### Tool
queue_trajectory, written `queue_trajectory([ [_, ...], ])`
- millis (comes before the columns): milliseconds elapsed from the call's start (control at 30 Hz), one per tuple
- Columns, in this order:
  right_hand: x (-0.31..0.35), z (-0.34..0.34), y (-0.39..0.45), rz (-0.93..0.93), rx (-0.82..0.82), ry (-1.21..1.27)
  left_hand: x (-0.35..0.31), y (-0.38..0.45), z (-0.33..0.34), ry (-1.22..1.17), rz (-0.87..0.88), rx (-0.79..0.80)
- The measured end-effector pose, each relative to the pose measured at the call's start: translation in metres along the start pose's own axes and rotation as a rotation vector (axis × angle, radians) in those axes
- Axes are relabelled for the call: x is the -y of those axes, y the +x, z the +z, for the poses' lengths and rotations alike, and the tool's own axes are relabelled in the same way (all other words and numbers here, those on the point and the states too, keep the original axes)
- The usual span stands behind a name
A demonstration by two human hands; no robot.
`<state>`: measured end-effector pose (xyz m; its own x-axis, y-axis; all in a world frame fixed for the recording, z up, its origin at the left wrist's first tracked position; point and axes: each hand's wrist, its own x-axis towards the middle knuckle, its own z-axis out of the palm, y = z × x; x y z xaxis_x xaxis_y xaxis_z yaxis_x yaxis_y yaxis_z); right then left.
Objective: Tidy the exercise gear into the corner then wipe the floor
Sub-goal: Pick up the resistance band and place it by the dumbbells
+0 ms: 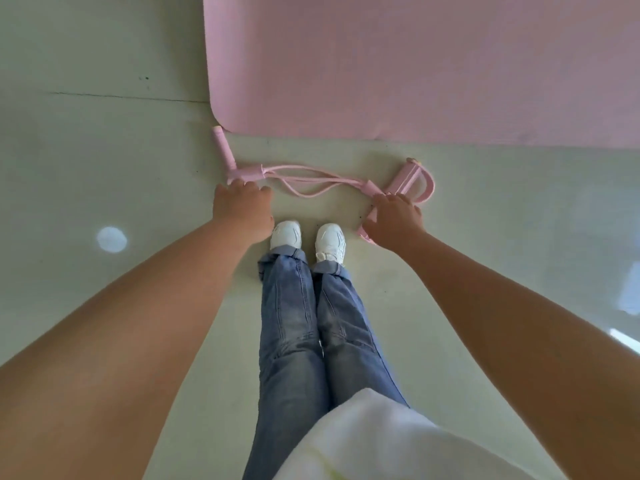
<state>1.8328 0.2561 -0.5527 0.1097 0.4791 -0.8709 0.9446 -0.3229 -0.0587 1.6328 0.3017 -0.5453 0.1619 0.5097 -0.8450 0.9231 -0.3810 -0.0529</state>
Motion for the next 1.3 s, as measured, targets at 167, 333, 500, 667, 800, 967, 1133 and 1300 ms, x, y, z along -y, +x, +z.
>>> queue_trajectory([
  [167,0.001,0.061,0.1,0.136,0.056,0.017,0.004,0.107,0.059,-0.016,-0.03,0.057],
  [333,-0.006,0.108,0.193,0.206,0.08,-0.028,0.005,0.201,0.118,0.009,-0.062,0.074],
  [500,-0.017,0.141,0.265,0.313,0.013,-0.078,0.005,0.28,0.157,0.008,-0.139,0.054],
  [667,-0.029,0.153,0.31,0.365,0.013,-0.213,0.012,0.325,0.176,0.054,-0.142,0.045],
  [800,-0.035,0.152,0.319,0.397,-0.031,-0.132,0.014,0.331,0.168,0.118,-0.094,0.087],
  [967,-0.034,0.15,0.284,0.213,0.018,-0.012,0.007,0.303,0.135,0.142,0.0,0.079],
  [1133,-0.022,0.118,0.228,0.105,-0.038,-0.003,-0.025,0.249,0.076,0.187,0.113,0.009],
  [1300,-0.024,0.053,0.162,0.12,-0.185,0.194,-0.055,0.18,0.01,0.197,0.195,-0.093],
])
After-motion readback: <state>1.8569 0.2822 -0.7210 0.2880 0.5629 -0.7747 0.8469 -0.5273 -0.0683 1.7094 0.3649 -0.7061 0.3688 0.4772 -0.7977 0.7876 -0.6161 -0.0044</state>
